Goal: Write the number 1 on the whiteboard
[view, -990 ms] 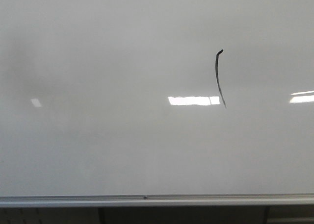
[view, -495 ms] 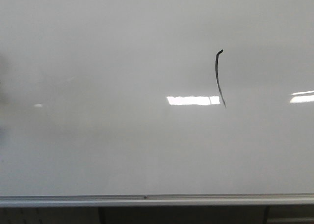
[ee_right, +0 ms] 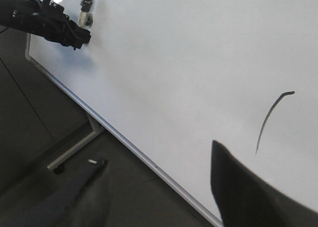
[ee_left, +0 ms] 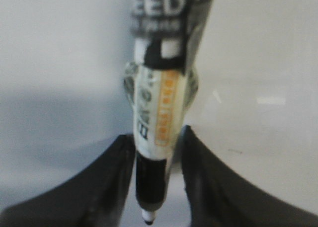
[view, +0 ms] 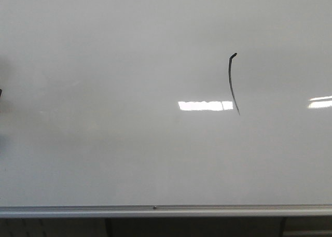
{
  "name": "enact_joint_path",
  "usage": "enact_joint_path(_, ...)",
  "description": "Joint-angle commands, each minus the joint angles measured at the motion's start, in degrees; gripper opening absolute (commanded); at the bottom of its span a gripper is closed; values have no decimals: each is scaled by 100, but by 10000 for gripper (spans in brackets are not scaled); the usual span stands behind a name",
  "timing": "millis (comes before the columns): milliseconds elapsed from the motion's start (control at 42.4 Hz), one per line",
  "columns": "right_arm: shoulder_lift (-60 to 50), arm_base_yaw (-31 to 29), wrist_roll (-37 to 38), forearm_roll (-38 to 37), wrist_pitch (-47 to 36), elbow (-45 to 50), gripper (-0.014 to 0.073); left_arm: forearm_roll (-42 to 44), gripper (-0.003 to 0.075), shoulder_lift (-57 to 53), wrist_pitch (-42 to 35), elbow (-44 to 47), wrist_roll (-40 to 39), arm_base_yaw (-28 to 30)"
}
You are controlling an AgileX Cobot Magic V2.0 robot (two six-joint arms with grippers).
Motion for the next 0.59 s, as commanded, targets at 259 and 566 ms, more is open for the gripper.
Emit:
enact_joint_path(259,-22,-30,5,169,-244,-148,466,35,620,-261,283,-185,-13,-40)
enact_joint_path(566,-22,-30,5,169,-267,-148,464,290,429,-1633,1208,-185,-14,-27)
